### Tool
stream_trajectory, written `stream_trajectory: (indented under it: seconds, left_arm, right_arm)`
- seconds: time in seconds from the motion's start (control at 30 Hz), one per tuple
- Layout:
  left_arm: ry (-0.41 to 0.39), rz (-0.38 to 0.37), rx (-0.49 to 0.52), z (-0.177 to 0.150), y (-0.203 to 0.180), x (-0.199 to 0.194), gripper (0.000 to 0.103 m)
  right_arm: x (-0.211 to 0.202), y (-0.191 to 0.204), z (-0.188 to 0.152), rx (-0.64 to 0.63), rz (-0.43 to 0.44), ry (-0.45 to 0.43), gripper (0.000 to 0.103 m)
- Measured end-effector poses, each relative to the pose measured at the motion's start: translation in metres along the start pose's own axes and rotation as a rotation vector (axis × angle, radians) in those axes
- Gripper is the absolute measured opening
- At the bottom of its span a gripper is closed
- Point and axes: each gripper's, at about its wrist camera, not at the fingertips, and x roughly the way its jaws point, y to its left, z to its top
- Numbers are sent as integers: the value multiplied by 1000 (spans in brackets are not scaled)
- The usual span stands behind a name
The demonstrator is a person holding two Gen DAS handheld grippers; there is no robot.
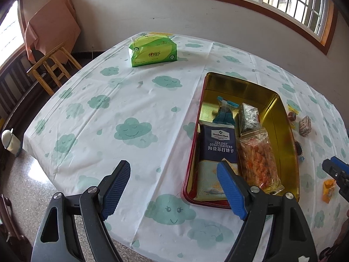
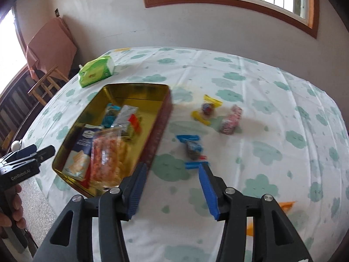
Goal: Organize snacks
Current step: 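Grasp the orange triangular snack bag with the right gripper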
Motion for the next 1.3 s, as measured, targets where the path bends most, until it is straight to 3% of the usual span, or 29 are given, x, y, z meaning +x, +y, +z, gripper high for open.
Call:
stream_trajectory:
  seconds: [0.2,0.3,0.4,0.8,1.3]
  left_arm:
    - [-1,-21,32,0,-15,-2,79]
    - [-5,-29,46,1,-22,-4,79]
    - [-4,-35,64,2,-31,-5,79]
    - [8,-79,159,0,-83,-8,79]
    - [22,-177,284,3,-164,-10,79]
  right_arm:
    - [-14,-74,-32,114,-136,39,56]
    - [-13,-102,-47,160,-175,69,63]
    - [-12,-117,-60,185,-185,86,63]
    - [23,-122,-71,201,-159,112,63]
    - [41,-129,-51,131,-182,13,53]
